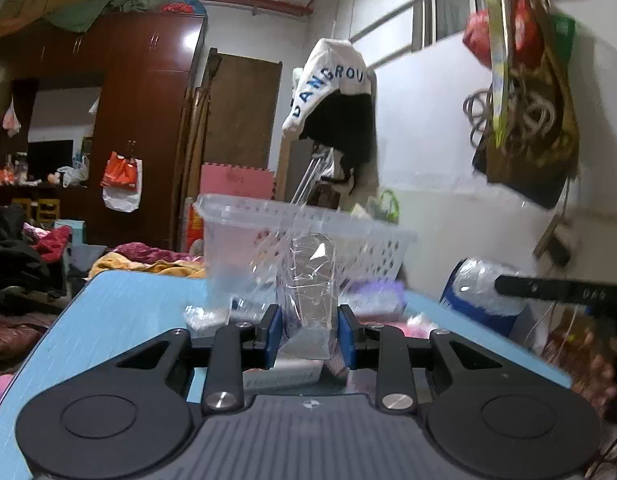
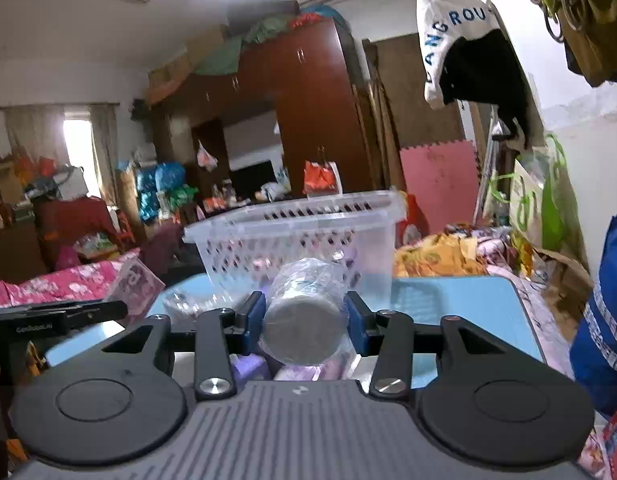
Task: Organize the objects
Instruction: 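Carry the clear bag into the basket with left tool while right tool drops the roll there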
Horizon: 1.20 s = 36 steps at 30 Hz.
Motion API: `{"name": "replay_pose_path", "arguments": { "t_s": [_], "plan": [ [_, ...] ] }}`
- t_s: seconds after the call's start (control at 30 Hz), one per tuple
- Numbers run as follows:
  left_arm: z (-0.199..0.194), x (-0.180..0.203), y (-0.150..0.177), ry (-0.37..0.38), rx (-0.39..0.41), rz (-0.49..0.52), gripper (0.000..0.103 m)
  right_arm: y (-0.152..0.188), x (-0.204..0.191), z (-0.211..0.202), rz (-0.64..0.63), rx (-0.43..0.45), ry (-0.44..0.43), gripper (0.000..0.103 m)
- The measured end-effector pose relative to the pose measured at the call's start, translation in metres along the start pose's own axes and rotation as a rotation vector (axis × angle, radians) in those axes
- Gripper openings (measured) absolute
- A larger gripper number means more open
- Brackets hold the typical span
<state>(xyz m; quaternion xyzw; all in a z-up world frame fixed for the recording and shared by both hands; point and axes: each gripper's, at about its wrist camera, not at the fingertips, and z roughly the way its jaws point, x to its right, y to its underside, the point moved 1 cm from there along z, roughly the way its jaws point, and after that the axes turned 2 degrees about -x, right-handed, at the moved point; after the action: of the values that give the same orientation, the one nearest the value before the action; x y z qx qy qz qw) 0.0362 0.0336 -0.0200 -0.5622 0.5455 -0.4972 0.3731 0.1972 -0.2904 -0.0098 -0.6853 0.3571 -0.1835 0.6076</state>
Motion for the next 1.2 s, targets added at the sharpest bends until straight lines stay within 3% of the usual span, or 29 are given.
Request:
{"name": "replay_pose_path", "arguments": {
  "t_s": [0.3, 0.53, 0.73, 0.83, 0.87, 0.9, 0.93, 0.97, 1.1, 1.2],
  "plan": [
    [0.012, 0.005, -0.082, 0.055, 0.128, 0.003, 0.034, -0.062, -0.019, 0.038, -0.08, 0.017, -0.014, 0.047],
    [0.098, 0.002, -0.124, 0.005, -0.004, -0.01, 0.033, -0.087, -0.021, 0.099, -0.141, -0.035, 0.035, 0.047],
    [0.164, -0.009, -0.125, -0.054, -0.137, -0.073, 0.033, -0.079, -0.008, 0.136, -0.134, -0.113, 0.069, 0.047],
    [0.172, -0.011, -0.12, -0.061, -0.153, -0.084, 0.034, -0.076, -0.008, 0.139, -0.143, -0.12, 0.061, 0.048],
    [0.172, -0.012, -0.119, -0.069, -0.145, -0.082, 0.038, -0.075, -0.008, 0.138, -0.136, -0.125, 0.06, 0.051],
    [0.17, -0.014, -0.119, -0.078, -0.143, -0.074, 0.052, -0.075, -0.008, 0.138, -0.13, -0.131, 0.054, 0.057],
    [0.172, -0.016, -0.118, -0.09, -0.155, -0.064, 0.06, -0.078, -0.008, 0.138, -0.125, -0.13, 0.056, 0.075],
    [0.173, -0.017, -0.119, -0.095, -0.163, -0.057, 0.064, -0.079, -0.008, 0.135, -0.124, -0.116, 0.058, 0.083],
    [0.149, -0.024, -0.116, -0.07, -0.111, -0.105, 0.064, -0.082, -0.008, 0.108, -0.097, -0.074, 0.032, 0.082],
    [0.109, -0.017, -0.099, -0.026, -0.072, -0.065, 0.072, -0.067, -0.007, 0.071, -0.075, -0.066, 0.018, 0.092]
  ]
}}
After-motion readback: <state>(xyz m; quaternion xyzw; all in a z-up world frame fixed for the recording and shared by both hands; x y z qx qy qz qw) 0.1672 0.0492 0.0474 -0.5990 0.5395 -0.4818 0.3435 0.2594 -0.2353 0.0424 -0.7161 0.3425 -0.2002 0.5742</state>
